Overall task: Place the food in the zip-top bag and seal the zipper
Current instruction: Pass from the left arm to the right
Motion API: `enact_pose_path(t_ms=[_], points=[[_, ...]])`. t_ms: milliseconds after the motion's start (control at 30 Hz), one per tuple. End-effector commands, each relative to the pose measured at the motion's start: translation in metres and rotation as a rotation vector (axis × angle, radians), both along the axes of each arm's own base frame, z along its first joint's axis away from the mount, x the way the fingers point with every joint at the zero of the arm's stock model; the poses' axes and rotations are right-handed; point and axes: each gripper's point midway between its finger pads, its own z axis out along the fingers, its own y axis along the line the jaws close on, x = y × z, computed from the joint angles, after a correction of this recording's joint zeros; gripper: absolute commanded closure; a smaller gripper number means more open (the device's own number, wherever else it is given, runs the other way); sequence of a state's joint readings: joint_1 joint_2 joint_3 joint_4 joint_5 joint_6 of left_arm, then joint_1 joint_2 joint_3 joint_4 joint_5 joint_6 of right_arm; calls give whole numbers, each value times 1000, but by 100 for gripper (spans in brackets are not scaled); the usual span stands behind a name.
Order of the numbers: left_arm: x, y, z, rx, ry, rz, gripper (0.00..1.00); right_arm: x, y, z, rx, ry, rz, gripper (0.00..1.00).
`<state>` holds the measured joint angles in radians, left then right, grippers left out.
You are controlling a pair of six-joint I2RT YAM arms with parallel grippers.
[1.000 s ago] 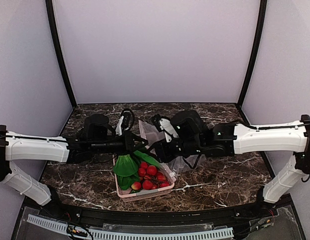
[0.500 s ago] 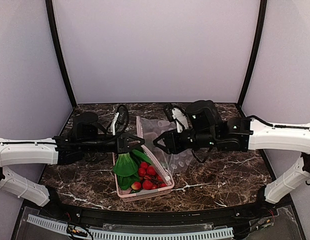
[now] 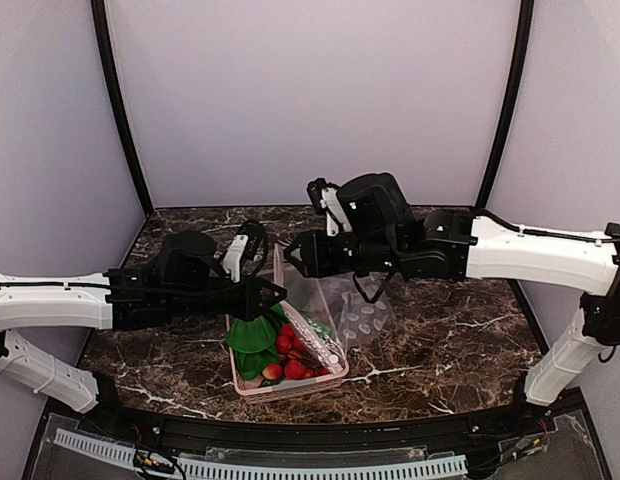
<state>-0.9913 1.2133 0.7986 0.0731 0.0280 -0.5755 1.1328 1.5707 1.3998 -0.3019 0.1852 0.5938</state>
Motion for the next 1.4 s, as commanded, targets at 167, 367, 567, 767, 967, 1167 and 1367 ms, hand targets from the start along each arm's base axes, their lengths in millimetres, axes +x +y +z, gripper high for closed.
enact_pose_path(t_ms=[167, 367, 567, 767, 967, 1167, 1367], points=[[3, 7, -5, 62, -25, 51, 99, 1, 19, -9, -40, 7, 1, 57], [3, 6, -6, 62, -23, 53, 99, 8, 19, -19, -91, -4, -26, 58], [3, 4, -7, 56, -21, 49, 99, 8, 26, -22, -98, 3, -8, 58], [3, 4, -8, 56, -20, 50, 99, 8, 27, -16, -83, 0, -6, 58], [3, 3, -10, 52, -15, 50, 99, 5, 29, -10, -64, -4, 8, 55], [2, 2, -9, 39, -15, 48, 99, 8, 28, -17, -83, -3, -1, 54], [2, 2, -9, 37, -14, 47, 99, 12, 29, -33, -135, 7, -16, 54]])
